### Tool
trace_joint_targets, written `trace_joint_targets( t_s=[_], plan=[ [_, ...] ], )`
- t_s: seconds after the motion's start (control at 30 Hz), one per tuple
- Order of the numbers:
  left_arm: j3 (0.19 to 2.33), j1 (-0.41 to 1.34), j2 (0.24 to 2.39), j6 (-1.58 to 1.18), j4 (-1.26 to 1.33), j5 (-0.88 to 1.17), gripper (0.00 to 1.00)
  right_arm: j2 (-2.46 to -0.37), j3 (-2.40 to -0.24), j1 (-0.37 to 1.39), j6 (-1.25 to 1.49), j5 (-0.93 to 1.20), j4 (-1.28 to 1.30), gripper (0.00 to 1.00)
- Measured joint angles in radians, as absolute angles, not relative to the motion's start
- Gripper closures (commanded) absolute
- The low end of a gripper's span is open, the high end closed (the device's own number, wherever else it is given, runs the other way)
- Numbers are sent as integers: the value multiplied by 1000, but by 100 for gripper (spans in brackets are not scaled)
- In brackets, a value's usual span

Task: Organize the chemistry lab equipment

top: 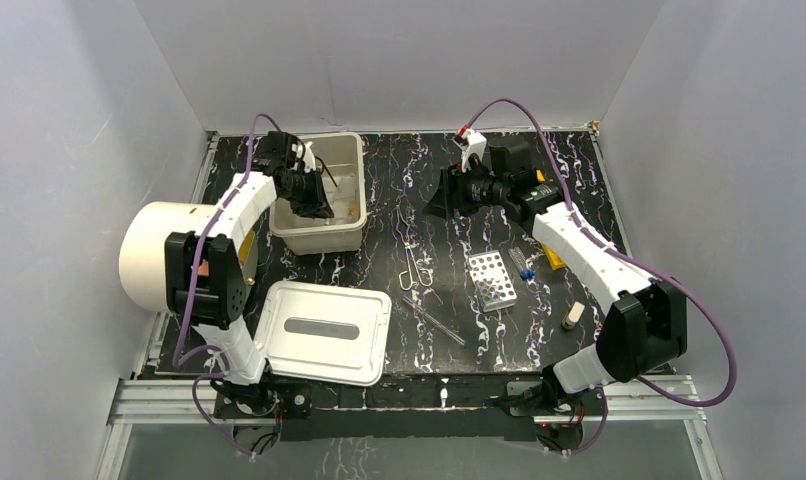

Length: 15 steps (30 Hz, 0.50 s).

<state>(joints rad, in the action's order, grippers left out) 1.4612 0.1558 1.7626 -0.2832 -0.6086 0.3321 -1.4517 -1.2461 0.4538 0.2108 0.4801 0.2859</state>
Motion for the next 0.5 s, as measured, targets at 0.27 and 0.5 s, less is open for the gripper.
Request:
trace_joint_targets(
  t_s=[0.27,0.5],
  plan=[
    [1411,149,1797,-256,-576,310,89,-1452,-1246,454,212,474,284,34],
    [1434,145,1802,-221,-646,168,53,-1452,-1246,454,212,473,285,33]
  ],
)
